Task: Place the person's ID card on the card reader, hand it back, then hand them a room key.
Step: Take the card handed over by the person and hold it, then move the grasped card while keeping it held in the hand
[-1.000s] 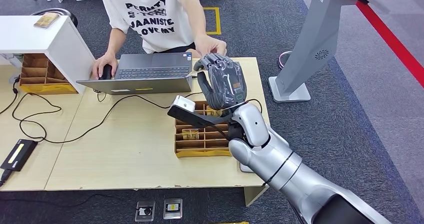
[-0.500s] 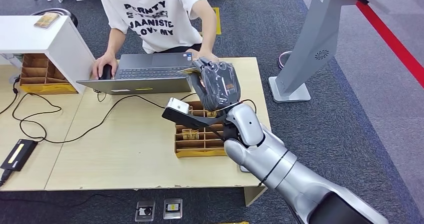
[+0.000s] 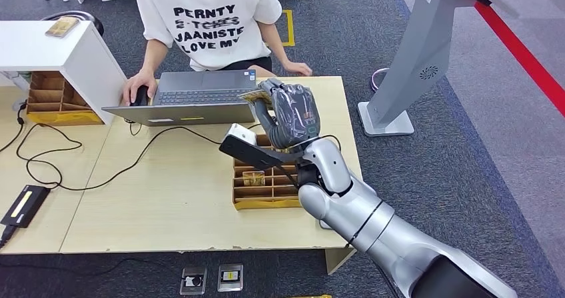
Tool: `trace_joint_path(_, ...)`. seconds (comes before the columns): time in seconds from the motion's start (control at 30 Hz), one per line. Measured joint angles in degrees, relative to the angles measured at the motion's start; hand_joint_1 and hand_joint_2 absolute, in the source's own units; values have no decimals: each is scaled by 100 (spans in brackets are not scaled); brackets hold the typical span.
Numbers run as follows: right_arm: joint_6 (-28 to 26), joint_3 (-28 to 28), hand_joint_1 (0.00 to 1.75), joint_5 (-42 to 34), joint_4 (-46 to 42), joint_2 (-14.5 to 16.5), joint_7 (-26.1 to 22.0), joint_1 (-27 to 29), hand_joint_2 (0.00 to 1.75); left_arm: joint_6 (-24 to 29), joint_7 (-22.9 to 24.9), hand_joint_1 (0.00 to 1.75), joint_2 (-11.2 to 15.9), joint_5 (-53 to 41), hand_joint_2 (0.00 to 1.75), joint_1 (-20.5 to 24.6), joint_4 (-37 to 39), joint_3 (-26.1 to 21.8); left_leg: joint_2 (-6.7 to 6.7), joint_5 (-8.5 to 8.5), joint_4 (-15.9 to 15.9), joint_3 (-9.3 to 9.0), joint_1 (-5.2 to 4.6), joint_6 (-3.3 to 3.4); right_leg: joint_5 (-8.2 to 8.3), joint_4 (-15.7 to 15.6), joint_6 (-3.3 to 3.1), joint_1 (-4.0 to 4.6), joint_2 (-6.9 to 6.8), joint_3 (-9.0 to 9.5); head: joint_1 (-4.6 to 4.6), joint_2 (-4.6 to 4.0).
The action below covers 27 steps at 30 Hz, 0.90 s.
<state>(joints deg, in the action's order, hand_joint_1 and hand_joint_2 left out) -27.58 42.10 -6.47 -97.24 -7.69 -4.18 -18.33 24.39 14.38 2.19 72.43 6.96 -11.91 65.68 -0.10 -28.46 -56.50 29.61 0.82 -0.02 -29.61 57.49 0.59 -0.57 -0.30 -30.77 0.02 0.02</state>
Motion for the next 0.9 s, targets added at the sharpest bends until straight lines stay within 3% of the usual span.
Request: trace_joint_path(0.9,0,0,0,0,0,0,0,0,0,0,0,0,0,0,0,0,0,0,0,0,0,0,0,0,0,0,0,0,0,0,0,0)
